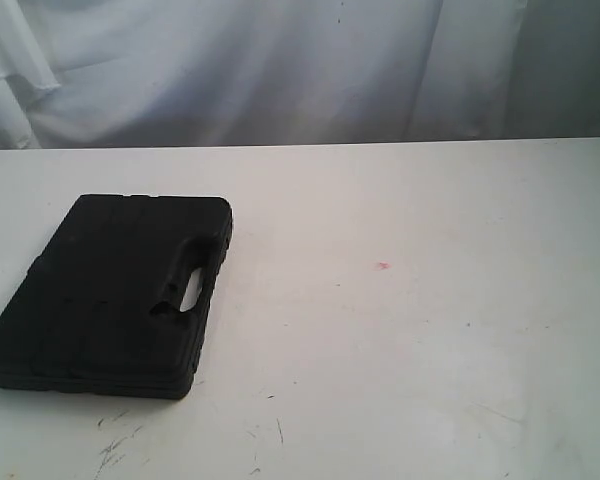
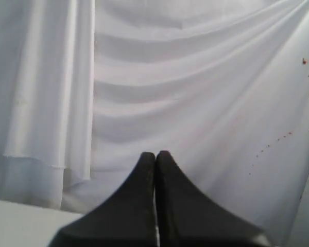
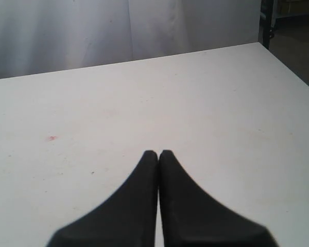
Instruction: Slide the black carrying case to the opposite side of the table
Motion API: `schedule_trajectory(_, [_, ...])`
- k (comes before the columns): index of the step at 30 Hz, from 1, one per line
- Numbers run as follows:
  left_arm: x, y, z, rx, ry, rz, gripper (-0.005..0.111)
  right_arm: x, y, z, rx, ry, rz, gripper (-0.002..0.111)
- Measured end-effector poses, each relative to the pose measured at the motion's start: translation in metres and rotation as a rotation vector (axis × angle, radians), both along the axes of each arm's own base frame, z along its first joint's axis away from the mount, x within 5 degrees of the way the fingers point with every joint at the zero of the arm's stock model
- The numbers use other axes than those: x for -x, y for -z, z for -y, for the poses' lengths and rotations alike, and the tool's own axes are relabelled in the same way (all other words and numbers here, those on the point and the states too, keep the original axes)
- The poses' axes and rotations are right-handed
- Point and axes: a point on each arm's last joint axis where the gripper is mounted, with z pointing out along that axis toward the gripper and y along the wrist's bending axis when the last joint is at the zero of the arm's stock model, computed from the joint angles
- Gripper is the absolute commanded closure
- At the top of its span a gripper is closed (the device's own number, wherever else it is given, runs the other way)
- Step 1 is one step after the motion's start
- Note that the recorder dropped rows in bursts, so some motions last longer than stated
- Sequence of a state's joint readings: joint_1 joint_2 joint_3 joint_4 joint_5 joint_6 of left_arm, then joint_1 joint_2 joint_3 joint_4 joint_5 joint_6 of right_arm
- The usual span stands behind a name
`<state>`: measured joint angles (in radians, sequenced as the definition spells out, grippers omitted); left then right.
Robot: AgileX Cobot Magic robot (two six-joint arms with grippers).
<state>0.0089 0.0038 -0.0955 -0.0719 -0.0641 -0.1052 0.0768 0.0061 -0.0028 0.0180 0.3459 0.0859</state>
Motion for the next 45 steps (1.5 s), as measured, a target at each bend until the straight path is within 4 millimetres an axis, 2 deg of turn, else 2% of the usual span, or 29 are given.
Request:
schedule_trajectory(3, [0.006, -0.033, 0.0, 0.005, 0.006, 0.034, 0.107, 0.0, 0.0, 0.0, 0.0, 0.0, 0.0, 0.108])
schedule_trajectory(6, [0.003, -0.068, 0.001, 0.004, 0.01, 0.007, 0.107, 0.0, 0.0, 0.0, 0.0, 0.0, 0.0, 0.108])
schedule_trajectory(10, [-0.02, -0.1, 0.001, 0.001, 0.018, -0.136, 0.107, 0.0, 0.0, 0.0, 0.0, 0.0, 0.0, 0.108])
schedule_trajectory(13, [-0.047, -0.109, 0.002, -0.035, 0.021, -0.295, 0.107, 0.0, 0.0, 0.0, 0.0, 0.0, 0.0, 0.108])
schedule_trajectory(15, [-0.063, -0.109, 0.002, -0.055, 0.027, -0.406, 0.107, 0.0, 0.0, 0.0, 0.0, 0.0, 0.0, 0.108])
schedule_trajectory(17, [-0.082, -0.098, 0.002, -0.072, 0.036, -0.549, 0.107, 0.0, 0.0, 0.0, 0.0, 0.0, 0.0, 0.108])
schedule_trajectory(23, [-0.121, -0.053, 0.003, -0.078, 0.065, -0.925, 0.107, 0.0, 0.0, 0.0, 0.0, 0.0, 0.0, 0.108])
schedule_trajectory(31, [-0.15, -0.02, 0.01, 0.081, 0.119, -1.115, 0.107, 0.0, 0.0, 0.0, 0.0, 0.0, 0.0, 0.108])
schedule_trajectory(36, [-0.166, -0.013, 0.015, 0.12, 0.165, -1.191, 0.107, 0.0, 0.0, 0.0, 0.0, 0.0, 0.0, 0.108])
schedule_trajectory(40, [-0.188, -0.013, 0.02, 0.114, 0.214, -1.276, 0.107, 0.0, 0.0, 0.0, 0.0, 0.0, 0.0, 0.108])
schedule_trajectory(45, [-0.22, -0.016, 0.042, 0.058, 0.286, -1.347, 0.107, 0.0, 0.0, 0.0, 0.0, 0.0, 0.0, 0.108])
